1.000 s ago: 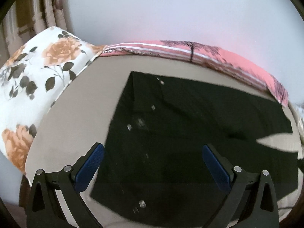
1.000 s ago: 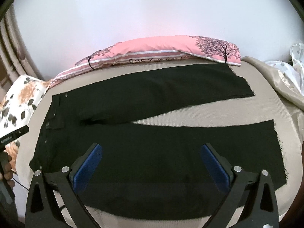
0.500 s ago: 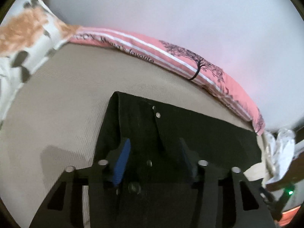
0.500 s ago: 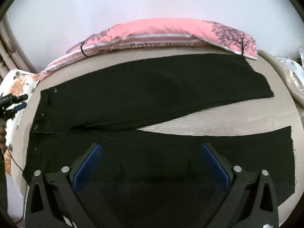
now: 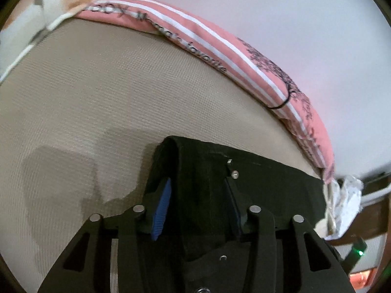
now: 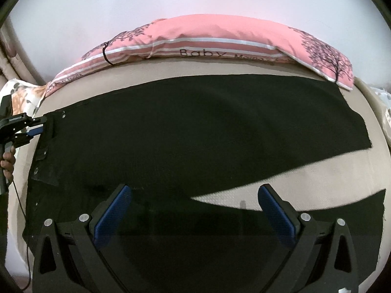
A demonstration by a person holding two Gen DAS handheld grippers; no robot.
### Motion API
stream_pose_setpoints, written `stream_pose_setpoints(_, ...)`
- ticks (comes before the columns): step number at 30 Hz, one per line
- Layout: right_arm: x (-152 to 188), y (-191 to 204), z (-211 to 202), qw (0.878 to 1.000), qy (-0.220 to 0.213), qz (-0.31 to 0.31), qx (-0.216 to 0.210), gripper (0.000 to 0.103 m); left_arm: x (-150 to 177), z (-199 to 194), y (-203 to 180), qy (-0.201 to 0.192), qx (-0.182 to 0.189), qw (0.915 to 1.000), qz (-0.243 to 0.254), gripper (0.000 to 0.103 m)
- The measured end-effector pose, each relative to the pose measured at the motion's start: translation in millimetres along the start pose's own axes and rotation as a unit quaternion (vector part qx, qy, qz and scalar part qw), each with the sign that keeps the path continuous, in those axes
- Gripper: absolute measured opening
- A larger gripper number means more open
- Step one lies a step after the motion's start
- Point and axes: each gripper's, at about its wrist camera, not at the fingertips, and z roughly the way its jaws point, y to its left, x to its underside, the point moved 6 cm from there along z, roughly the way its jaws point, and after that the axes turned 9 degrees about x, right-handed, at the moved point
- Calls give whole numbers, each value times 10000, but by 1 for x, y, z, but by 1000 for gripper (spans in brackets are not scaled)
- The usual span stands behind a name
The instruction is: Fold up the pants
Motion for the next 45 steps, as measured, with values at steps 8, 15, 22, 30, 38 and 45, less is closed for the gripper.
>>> stream_pose_setpoints(8,-14,18,11,9997,-39,-215,-67,103,-8,15,-8,305,649,9974,91,40)
stream_pose_setpoints(15,-36,31,17,9987,-209,-395,-243,103,-19,38,-13,478,662,9964,225,40)
stream_pose_setpoints(22,-61,42,31,9959,-388,-755,-305,103,-19,49,-12,247,540,9982,128,40)
stream_pose_setpoints(30,-94,57,49,9857,-415,-1543,-528,103,-14,20,-28,-326,615,9970,343,9)
stream_pose_setpoints(38,-138,77,74,9596,-254,-2543,-1181,103,0,-14,-77,-666,1005,9897,771,9)
stream_pose_setpoints(45,-161,104,97,9192,323,-3542,-1689,102,8,-38,-98,-799,1235,9842,983,9)
